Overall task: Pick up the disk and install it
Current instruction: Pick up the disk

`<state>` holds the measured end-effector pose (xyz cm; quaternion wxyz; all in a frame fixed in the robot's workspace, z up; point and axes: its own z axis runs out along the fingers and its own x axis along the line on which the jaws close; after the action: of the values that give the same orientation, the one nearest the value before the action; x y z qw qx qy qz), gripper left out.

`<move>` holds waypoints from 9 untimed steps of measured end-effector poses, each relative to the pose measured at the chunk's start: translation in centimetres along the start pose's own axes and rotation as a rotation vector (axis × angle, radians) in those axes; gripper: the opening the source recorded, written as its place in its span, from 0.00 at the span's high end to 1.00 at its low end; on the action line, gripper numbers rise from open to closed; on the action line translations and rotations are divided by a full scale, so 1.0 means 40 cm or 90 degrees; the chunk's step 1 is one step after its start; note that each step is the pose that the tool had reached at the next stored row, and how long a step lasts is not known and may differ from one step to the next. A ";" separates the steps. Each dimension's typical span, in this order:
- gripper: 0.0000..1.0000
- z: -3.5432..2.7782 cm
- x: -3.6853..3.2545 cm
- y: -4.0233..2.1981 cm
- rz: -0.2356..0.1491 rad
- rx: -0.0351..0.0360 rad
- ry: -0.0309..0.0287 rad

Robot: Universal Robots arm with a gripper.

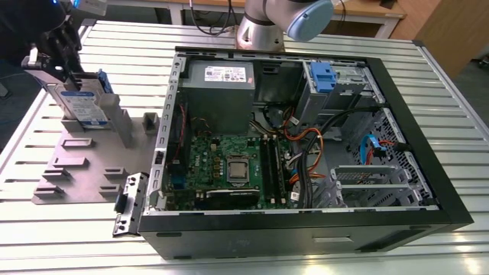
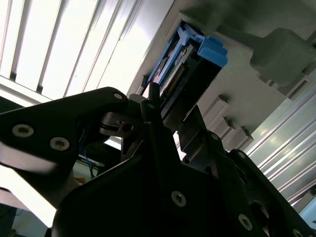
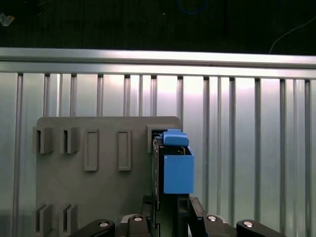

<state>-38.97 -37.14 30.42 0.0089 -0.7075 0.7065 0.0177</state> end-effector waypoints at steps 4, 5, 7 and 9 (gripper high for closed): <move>0.58 0.000 -0.002 -0.001 0.000 0.0000 0.0000; 0.58 0.000 -0.002 -0.002 0.000 0.0000 0.0000; 0.58 0.000 -0.002 -0.002 0.000 0.0000 0.0000; 0.58 0.000 -0.002 -0.002 0.000 0.0000 0.0000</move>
<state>-38.90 -37.06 30.42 0.0089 -0.7075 0.7065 0.0177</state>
